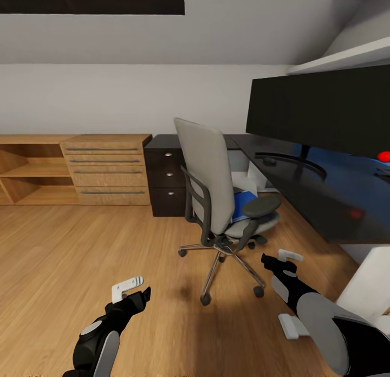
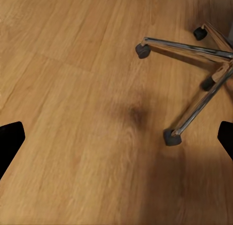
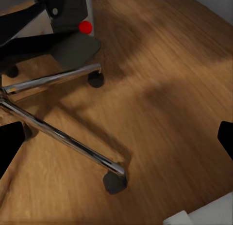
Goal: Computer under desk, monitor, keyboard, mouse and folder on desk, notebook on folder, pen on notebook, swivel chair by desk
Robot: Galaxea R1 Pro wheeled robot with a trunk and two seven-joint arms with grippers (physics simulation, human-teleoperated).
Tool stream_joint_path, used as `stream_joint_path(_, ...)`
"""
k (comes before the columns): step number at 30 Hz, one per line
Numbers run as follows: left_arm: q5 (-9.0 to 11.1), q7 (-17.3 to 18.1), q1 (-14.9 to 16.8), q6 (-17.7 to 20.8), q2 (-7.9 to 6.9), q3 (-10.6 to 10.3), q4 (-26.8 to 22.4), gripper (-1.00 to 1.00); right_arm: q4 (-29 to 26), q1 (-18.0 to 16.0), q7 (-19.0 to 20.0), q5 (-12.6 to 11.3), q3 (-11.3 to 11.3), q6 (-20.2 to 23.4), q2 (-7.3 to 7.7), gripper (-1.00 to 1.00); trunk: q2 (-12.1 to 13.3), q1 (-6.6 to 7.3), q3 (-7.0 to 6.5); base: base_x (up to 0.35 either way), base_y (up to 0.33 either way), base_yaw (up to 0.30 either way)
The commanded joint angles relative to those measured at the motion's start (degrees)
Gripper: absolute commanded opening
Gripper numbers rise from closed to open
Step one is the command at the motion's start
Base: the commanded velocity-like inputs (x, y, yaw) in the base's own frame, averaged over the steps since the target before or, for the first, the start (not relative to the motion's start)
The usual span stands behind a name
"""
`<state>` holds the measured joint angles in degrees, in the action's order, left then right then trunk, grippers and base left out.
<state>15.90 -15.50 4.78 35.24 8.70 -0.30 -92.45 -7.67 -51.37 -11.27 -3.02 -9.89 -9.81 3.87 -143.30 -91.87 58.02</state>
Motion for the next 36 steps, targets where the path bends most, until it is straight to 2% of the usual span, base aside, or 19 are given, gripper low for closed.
stream_joint_path(1,0.61,-0.49,0.04,0.19,0.0,-0.04,-0.07,1.0,0.06,-0.05,0.04,-0.33,-0.14,-0.38,-0.01,1.0,-0.04,-0.01,0.28,0.0,0.0,0.0)
stream_joint_path(9,0.62,-0.52,0.04,0.25,0.0,-0.18,-0.09,1.0,-0.18,-0.05,-0.01,-0.34,-0.21,-2.23,-0.1,1.0,-0.15,-0.22,2.06,0.0,0.0,0.0)
stream_joint_path(15,0.58,-0.53,0.04,0.31,0.0,-0.26,-0.09,1.0,-0.63,-0.05,-0.54,-0.26,-0.28,-7.97,-0.32,1.0,-0.15,-0.22,2.06,0.0,0.0,0.0)
stream_joint_path(19,0.54,-0.45,0.0,0.35,0.0,-0.31,-0.03,1.0,-0.6,-0.05,-1.93,-0.31,-0.23,-9.93,-0.5,1.0,-0.15,-0.22,2.06,0.043,0.0,0.0)
stream_joint_path(26,0.47,-0.41,0.02,0.36,0.0,-0.32,0.07,1.0,-0.68,-0.05,-2.16,-0.23,-0.21,-10.13,-1.65,1.0,-0.15,-0.22,2.06,0.168,0.0,0.0)
stream_joint_path(36,0.45,-0.41,0.02,0.36,0.0,-0.32,0.08,1.0,-0.63,-0.05,-2.17,-0.23,-0.22,-10.14,-1.75,1.0,-0.15,-0.22,2.06,0.116,-0.008,0.016)
